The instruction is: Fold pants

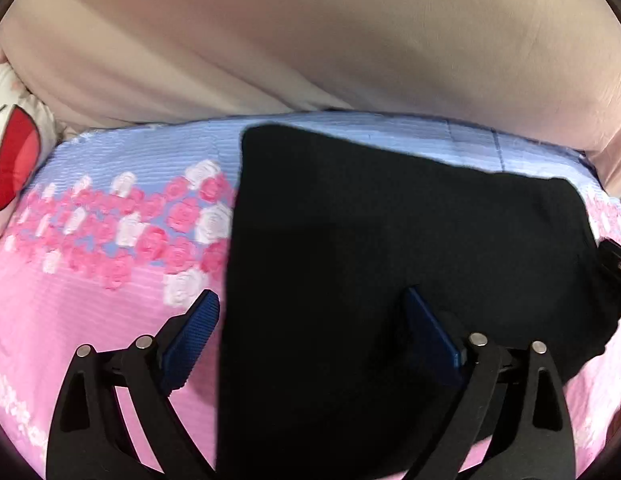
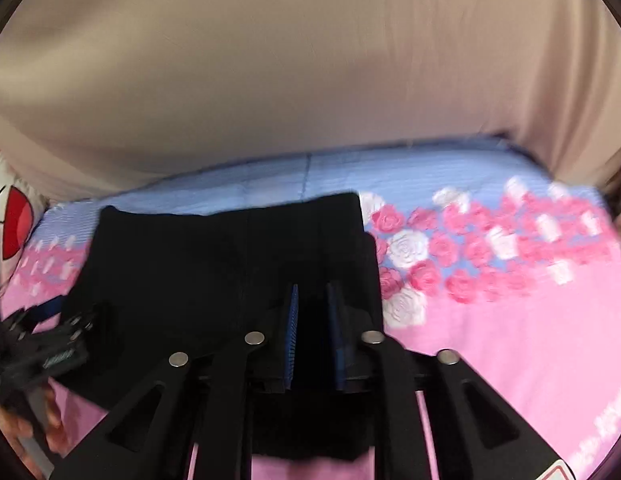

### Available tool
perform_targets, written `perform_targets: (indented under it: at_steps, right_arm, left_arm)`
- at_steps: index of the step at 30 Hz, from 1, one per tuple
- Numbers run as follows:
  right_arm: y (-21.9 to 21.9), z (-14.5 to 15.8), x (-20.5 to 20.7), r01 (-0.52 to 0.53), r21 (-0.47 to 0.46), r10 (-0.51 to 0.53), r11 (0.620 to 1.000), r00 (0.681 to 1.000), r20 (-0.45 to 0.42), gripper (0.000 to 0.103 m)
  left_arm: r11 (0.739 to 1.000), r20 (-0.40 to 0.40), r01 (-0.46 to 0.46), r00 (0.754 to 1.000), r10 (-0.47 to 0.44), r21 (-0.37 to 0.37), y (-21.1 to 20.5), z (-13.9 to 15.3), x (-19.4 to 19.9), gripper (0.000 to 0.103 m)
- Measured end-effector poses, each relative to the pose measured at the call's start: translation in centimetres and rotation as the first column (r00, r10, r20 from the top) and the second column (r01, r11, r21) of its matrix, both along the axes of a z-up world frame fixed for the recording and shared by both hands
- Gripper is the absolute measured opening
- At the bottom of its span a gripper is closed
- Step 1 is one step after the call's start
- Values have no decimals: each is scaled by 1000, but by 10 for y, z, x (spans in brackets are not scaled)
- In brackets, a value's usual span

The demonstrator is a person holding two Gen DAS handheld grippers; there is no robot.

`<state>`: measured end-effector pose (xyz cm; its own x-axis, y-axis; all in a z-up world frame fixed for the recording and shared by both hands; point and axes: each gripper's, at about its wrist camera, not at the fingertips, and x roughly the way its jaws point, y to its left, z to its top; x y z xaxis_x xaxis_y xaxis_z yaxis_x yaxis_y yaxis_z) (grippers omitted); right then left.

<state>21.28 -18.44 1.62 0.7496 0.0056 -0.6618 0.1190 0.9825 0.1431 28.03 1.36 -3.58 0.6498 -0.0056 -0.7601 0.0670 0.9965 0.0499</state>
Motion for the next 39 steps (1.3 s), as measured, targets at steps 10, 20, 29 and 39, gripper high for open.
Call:
perform_targets:
  at_steps: [10, 20, 29, 39]
  right_arm:
    - [15, 21, -96, 47, 11, -48, 999, 995, 92, 25]
    - [28, 13, -153, 43, 36, -46, 998, 995, 94, 32]
    - [38, 4, -191, 42, 20, -44, 999, 995, 91, 39]
    - [50, 6, -217, 51, -18, -49, 999, 993, 106, 40]
  left_arm:
    - [995, 153, 83, 984, -91, 57, -19, 56, -96, 92]
    - [997, 168, 70, 983, -75, 33, -16, 53, -172, 92]
    - [997, 166, 42, 985, -52, 63, -15, 39, -226, 94]
    - [998, 163, 33, 986, -41, 56, -12, 35, -251, 94]
